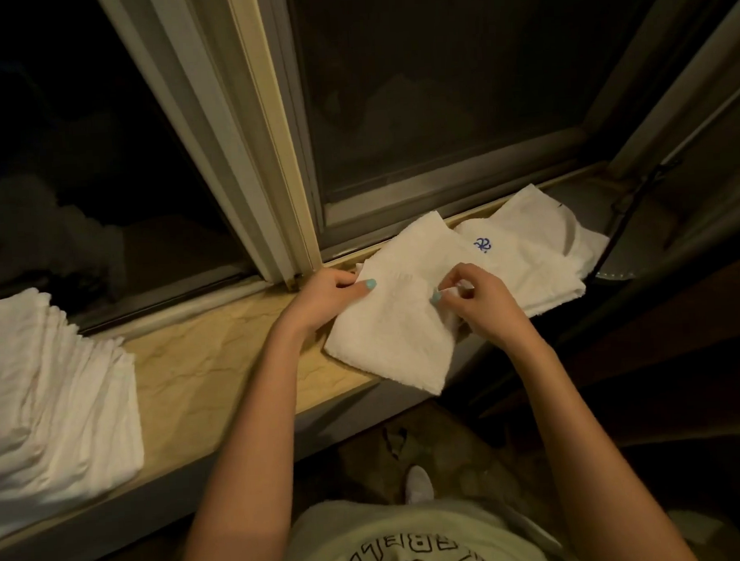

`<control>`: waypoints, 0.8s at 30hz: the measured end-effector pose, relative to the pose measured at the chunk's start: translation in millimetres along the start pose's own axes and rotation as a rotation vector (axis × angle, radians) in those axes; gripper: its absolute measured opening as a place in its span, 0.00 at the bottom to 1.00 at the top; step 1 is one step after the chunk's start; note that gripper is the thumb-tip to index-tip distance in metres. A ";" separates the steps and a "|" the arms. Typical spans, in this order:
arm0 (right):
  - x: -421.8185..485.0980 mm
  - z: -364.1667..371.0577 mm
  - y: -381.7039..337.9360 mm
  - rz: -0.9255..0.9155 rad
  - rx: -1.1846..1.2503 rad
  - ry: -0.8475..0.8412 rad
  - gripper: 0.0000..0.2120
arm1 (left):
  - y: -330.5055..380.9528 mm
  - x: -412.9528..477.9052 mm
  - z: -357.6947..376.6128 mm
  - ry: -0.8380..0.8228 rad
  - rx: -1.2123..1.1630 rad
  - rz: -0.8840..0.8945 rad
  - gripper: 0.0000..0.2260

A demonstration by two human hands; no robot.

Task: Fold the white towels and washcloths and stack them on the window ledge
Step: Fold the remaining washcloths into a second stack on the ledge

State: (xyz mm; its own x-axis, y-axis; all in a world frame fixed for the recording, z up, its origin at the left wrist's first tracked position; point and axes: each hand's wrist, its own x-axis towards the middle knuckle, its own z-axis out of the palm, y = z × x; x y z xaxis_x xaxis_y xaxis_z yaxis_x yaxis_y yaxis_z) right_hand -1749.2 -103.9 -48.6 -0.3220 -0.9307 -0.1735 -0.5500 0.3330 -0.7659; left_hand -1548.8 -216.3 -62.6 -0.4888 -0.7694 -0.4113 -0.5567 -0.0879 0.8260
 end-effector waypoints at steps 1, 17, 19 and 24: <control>0.8 -2.5 0.3 -0.003 -0.016 -0.033 0.03 | -0.7 -1.4 -0.1 0.017 -0.027 0.007 0.08; 12.3 8.2 6.0 -0.034 -0.185 0.041 0.06 | -14.9 -2.6 29.0 0.393 0.097 0.070 0.09; 14.4 9.1 4.8 -0.018 -0.222 0.051 0.05 | -19.3 -12.2 26.7 0.349 0.033 0.048 0.13; 15.8 19.3 2.4 0.040 -0.257 0.127 0.04 | -26.1 -35.7 20.0 0.166 -0.138 0.037 0.25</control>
State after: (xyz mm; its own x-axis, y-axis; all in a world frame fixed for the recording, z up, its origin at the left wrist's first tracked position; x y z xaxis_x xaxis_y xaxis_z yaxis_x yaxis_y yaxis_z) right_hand -1740.7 -120.8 -65.2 -0.4327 -0.8949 -0.1092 -0.7068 0.4119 -0.5751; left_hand -1530.3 -173.9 -77.1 -0.3838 -0.8661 -0.3203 -0.4377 -0.1348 0.8890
